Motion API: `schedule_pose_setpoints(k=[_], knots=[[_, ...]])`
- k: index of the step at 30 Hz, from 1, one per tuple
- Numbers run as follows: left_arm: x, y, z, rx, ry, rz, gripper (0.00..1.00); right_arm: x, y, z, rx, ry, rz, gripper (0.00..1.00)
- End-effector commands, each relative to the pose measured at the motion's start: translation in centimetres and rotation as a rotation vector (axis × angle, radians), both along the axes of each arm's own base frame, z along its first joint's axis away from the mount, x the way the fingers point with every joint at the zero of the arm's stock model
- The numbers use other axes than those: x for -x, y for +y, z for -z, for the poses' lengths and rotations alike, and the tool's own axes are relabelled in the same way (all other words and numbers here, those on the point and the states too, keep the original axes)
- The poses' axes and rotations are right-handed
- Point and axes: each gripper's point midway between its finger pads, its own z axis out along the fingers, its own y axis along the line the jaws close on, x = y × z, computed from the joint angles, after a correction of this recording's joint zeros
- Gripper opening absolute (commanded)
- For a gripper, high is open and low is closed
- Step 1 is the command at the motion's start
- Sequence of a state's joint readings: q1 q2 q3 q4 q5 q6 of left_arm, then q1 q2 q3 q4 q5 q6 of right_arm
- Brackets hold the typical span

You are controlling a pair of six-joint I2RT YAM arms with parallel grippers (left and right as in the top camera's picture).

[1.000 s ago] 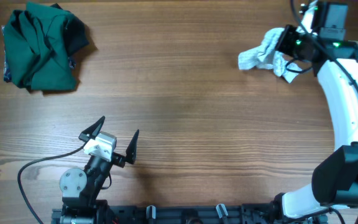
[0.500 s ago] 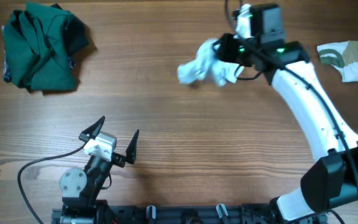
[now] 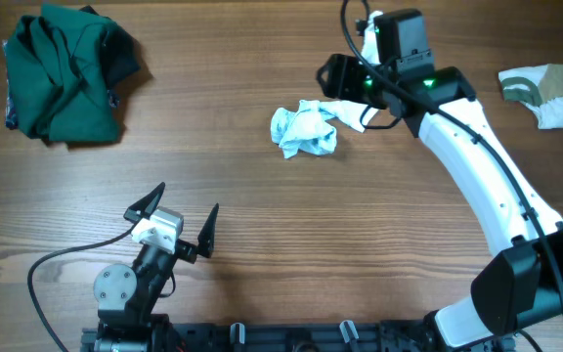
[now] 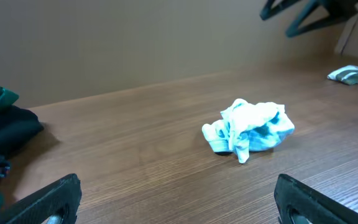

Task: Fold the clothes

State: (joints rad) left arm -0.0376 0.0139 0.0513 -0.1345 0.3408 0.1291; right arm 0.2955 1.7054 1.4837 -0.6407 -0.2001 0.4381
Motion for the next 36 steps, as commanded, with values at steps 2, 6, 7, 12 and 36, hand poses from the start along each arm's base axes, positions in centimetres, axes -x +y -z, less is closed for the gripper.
schedule_pose_setpoints(k=[2, 6, 7, 12, 36], knots=[[0.0, -0.1, 0.2, 0.009, 0.004, 0.003, 1.0, 0.0, -3.7, 0.8, 0.095, 0.033, 0.107, 0.76], [0.0, -0.1, 0.2, 0.009, 0.004, 0.003, 1.0, 1.8, -4.2, 2.7, 0.137, 0.123, 0.084, 0.85], [0.0, -0.1, 0.2, 0.009, 0.004, 0.003, 1.0, 2.2, -4.3, 3.2, 0.146, 0.146, 0.081, 0.86], [0.0, -0.1, 0.2, 0.009, 0.004, 0.003, 1.0, 2.8, -3.5, 3.5, 0.13, 0.163, 0.012, 0.87], [2.4, -4.7, 0.9, 0.154, 0.123, 0.298, 1.0, 4.3, -0.3, 11.5, 0.129, 0.255, -0.338, 0.8]])
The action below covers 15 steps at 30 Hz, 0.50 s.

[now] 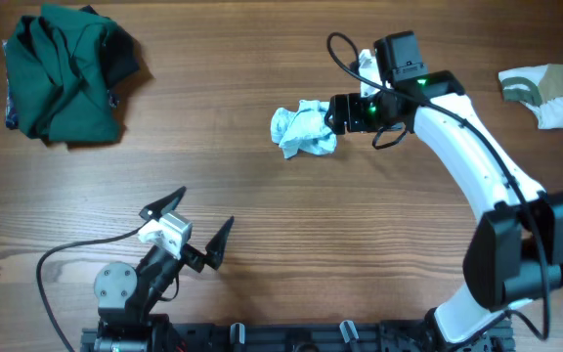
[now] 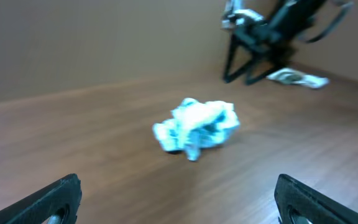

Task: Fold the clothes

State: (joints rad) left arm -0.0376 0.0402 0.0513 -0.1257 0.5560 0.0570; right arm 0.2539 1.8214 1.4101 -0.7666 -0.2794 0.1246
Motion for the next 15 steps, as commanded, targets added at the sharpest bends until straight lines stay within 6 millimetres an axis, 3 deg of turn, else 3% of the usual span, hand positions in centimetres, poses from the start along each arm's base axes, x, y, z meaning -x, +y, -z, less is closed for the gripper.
schedule_pose_setpoints(k=[1, 7, 12, 15], knots=[[0.9, -1.4, 0.9, 0.063, 0.082, 0.091, 1.0, 0.8, 1.2, 2.9, -0.022, 0.069, -0.073, 0.79], [0.5, -1.2, 2.2, 0.061, 0.144, 0.075, 1.0, 1.2, 1.7, 4.7, 0.037, 0.057, -0.205, 0.66], [-0.5, 0.0, 3.9, 0.044, 0.218, -0.013, 1.0, 0.3, 0.2, 5.5, 0.33, -0.035, -0.237, 0.64], [-0.6, 0.1, 4.8, 0.041, 0.261, -0.023, 1.0, 0.3, 0.5, 5.4, 0.471, -0.088, -0.306, 0.65]])
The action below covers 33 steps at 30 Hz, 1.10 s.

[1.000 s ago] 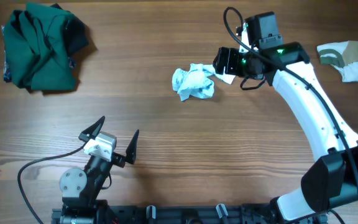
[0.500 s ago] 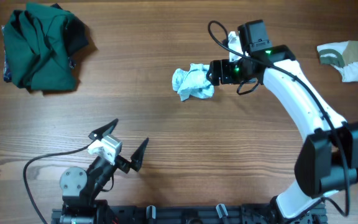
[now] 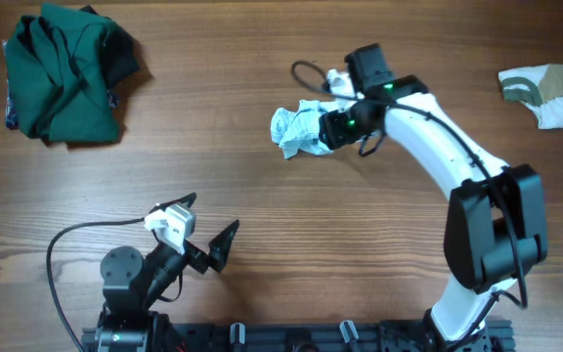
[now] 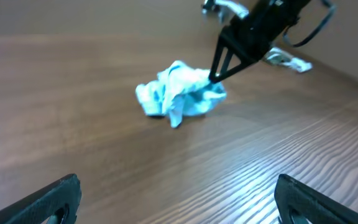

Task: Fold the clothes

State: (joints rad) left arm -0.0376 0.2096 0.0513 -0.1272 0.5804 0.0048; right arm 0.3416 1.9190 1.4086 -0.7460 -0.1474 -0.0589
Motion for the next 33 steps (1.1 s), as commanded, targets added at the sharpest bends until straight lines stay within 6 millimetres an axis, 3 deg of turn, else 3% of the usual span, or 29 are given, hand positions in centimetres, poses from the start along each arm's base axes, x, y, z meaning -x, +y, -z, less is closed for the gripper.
schedule_pose_setpoints(k=[1, 6, 15, 21, 24, 33], knots=[[-0.3, 0.5, 1.8, -0.005, 0.081, -0.037, 1.0, 0.0, -0.4, 1.0, 0.309, -0.108, -0.143, 0.68], [-0.2, 0.5, 3.3, -0.01, 0.151, -0.037, 1.0, 0.0, 1.7, 0.6, 0.359, -0.174, -0.231, 0.75], [-0.2, 0.5, 4.0, -0.012, 0.185, -0.037, 1.0, -1.8, 2.4, -0.1, 0.375, -0.268, -0.262, 0.76], [-0.2, 0.5, 4.0, -0.012, 0.185, -0.037, 1.0, -2.0, 1.9, 1.3, 0.428, -0.254, -0.277, 0.76], [-0.2, 0.5, 4.0, -0.012, 0.185, -0.037, 1.0, -2.0, 1.5, 1.8, 0.463, -0.249, -0.274, 0.76], [-0.2, 0.5, 4.0, -0.012, 0.185, -0.037, 1.0, -0.6, 3.6, 2.1, 0.466, -0.245, -0.344, 0.76]])
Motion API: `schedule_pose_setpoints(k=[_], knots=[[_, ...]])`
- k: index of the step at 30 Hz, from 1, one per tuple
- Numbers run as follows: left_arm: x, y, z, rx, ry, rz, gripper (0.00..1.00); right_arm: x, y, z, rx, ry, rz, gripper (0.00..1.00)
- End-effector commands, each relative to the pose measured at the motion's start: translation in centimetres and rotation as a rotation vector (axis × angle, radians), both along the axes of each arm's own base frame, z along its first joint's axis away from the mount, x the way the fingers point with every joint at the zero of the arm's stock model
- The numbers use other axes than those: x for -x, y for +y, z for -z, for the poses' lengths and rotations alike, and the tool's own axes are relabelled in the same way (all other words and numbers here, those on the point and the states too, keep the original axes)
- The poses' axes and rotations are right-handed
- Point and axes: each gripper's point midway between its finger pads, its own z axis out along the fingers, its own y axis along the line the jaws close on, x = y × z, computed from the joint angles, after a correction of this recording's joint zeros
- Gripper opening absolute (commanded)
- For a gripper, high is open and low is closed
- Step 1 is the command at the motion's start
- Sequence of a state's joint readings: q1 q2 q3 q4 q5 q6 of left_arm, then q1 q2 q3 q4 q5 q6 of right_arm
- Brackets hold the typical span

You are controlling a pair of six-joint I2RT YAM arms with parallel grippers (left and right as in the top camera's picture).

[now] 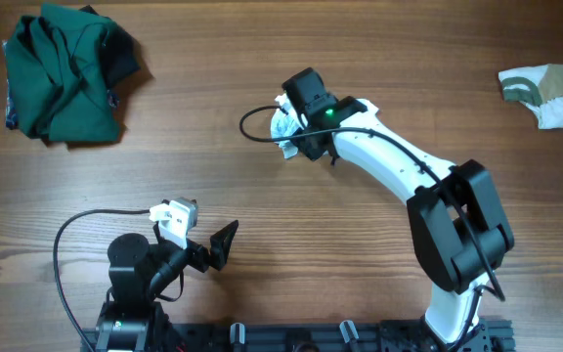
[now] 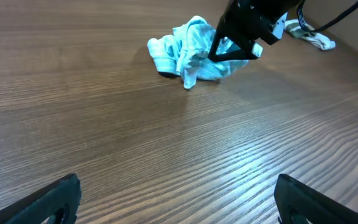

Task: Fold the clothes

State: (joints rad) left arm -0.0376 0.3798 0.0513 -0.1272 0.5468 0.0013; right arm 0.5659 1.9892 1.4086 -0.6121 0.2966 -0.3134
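A crumpled light-blue cloth (image 1: 285, 126) lies on the wooden table (image 1: 262, 205), a little behind its middle. In the left wrist view the same cloth (image 2: 185, 50) sits far ahead. My right gripper (image 1: 306, 115) is down on its right side, the dark fingers (image 2: 232, 48) touching the fabric. Whether those fingers pinch the fabric does not show. My left gripper (image 1: 201, 235) hovers near the front edge, well short of the cloth. It stands wide open (image 2: 179, 202) with only bare wood between its fingers.
A heap of dark green clothing (image 1: 64, 73) lies at the back left corner. A small beige and white garment (image 1: 543, 93) lies at the back right, also visible behind the right arm (image 2: 312, 38). The right arm (image 1: 409, 176) slants across the right half.
My right gripper has shifted left and now covers the cloth from above, where it was at the cloth's right edge. The cloth sits slightly further left. My left gripper tilted down a little.
At first my right gripper hovered open behind and right of the crumpled cloth. Then it was lower, close at the cloth's right side, then touching that edge. Now it is on top of the cloth. My left gripper stayed open near the front, turning toward the cloth.
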Motion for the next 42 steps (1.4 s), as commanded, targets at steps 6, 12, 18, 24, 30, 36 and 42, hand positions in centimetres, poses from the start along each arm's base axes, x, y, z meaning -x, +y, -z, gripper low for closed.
schedule_pose_setpoints(k=[6, 12, 18, 24, 30, 36, 42], knots=[[0.1, 0.0, 0.4, 0.003, 0.013, -0.008, 1.0, 1.9, 2.5, 0.7, 0.042, 0.011, -0.08, 0.76], [0.1, 0.0, 0.4, 0.003, 0.014, -0.007, 1.0, 0.5, 1.6, 0.1, 0.055, -0.048, -0.035, 0.77], [0.1, 0.0, 0.4, 0.003, 0.014, -0.007, 1.0, 0.2, 1.1, 0.4, 0.059, -0.045, -0.025, 0.77], [0.1, 0.0, 0.4, 0.003, 0.014, -0.007, 1.0, -0.8, 0.3, 0.6, 0.121, -0.089, -0.013, 0.76], [0.1, 0.0, 0.4, 0.003, 0.014, -0.007, 1.0, -1.0, 0.2, 1.6, 0.125, -0.081, -0.009, 0.7], [0.1, 0.0, 0.4, 0.003, 0.014, -0.007, 1.0, -0.9, -0.1, 2.6, 0.139, -0.06, -0.003, 0.48], [0.1, 0.0, 0.4, 0.003, 0.013, -0.007, 1.0, -2.1, -1.4, 1.3, 0.186, -0.154, 0.089, 0.11]])
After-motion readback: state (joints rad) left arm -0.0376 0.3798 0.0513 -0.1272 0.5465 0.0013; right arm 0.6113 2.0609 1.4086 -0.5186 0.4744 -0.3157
